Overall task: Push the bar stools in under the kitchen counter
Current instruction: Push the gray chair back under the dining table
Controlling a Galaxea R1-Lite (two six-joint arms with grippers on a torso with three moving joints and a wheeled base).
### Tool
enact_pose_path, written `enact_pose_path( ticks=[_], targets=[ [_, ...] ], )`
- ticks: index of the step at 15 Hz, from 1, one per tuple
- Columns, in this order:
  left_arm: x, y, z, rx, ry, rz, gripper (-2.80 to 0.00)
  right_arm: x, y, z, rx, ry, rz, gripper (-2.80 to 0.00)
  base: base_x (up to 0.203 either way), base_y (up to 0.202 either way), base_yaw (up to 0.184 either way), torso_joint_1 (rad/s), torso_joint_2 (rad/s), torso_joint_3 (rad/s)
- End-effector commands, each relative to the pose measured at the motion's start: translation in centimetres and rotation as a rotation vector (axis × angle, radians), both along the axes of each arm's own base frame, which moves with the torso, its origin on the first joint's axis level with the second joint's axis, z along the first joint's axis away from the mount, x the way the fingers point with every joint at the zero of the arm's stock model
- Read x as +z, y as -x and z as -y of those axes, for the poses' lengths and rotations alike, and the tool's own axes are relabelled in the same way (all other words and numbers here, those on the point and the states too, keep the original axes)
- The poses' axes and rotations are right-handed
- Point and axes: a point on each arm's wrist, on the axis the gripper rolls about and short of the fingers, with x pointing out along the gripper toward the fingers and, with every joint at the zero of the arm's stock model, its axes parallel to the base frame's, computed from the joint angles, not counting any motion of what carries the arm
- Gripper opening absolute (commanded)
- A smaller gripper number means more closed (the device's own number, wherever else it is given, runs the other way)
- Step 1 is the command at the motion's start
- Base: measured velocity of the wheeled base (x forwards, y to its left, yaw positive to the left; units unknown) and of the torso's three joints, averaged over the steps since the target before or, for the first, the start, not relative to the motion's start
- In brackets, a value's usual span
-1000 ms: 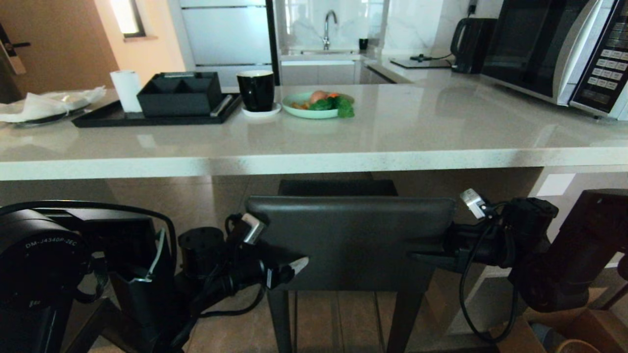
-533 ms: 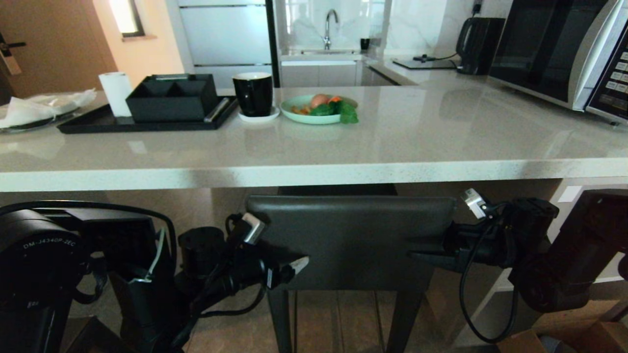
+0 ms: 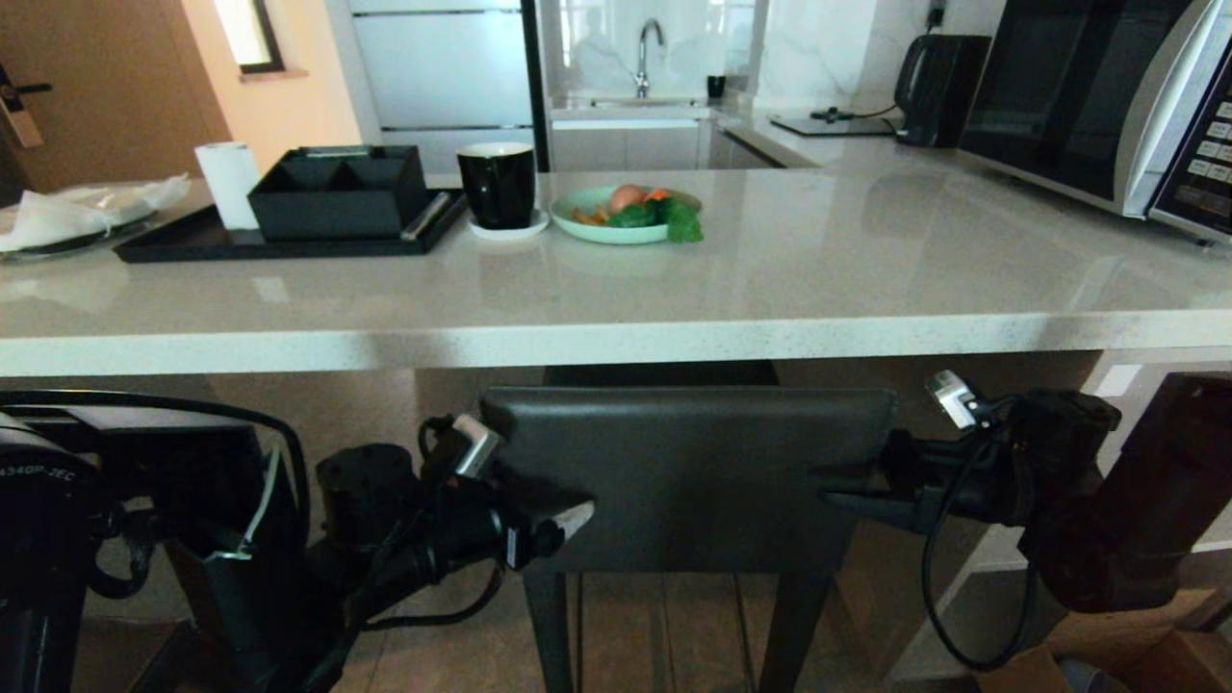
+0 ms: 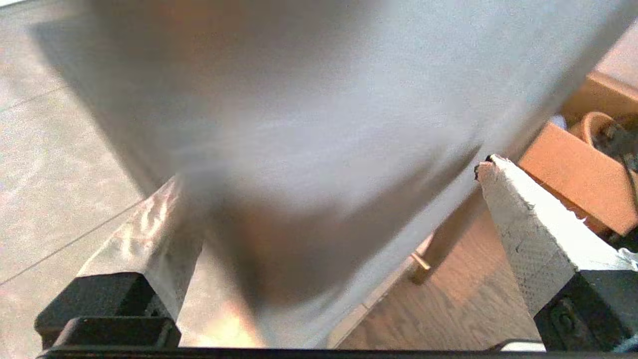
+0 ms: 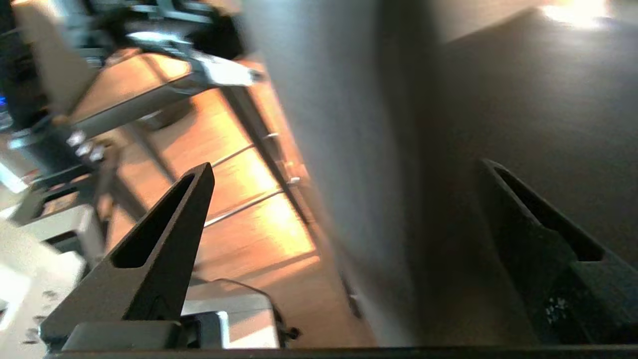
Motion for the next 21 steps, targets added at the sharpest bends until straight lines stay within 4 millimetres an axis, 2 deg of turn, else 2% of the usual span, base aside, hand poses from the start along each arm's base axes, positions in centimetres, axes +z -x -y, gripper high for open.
enact_pose_path(
  ticks=[1, 7, 11, 13, 18, 21],
  targets=[
    [1.1, 0.6, -1.0, 0.028, 0.027, -0.003, 0.0, 0.3, 0.1, 1.8, -0.045, 0.0, 0.014, 0.0, 0.0, 0.0, 0.0, 0.0, 0.0, 0.0],
    [1.6, 3.3, -2.2, 0.031, 0.025, -0.053, 0.0, 0.6, 1.5, 3.1, -0.086, -0.001, -0.01, 0.0, 0.0, 0.0, 0.0, 0.0, 0.0, 0.0],
    [3.2, 5.4, -3.1, 0.033, 0.039, -0.034, 0.0, 1.0, 4.2, 3.6, -0.112, -0.004, -0.053, 0.0, 0.0, 0.0, 0.0, 0.0, 0.0, 0.0],
    [4.2, 6.9, -3.7, 0.034, 0.05, -0.018, 0.0, 1.8, 5.1, 4.5, -0.145, -0.004, -0.044, 0.0, 0.0, 0.0, 0.0, 0.0, 0.0, 0.0],
    [4.4, 11.1, -6.1, 0.078, 0.032, -0.056, 0.0, 3.1, 8.5, 6.6, -0.248, -0.007, -0.049, 0.0, 0.0, 0.0, 0.0, 0.0, 0.0, 0.0],
    [7.0, 12.7, -7.4, 0.133, 0.111, 0.056, 0.0, 6.0, 11.4, 7.2, -0.31, 0.006, 0.039, 0.0, 0.0, 0.0, 0.0, 0.0, 0.0, 0.0]
  ],
)
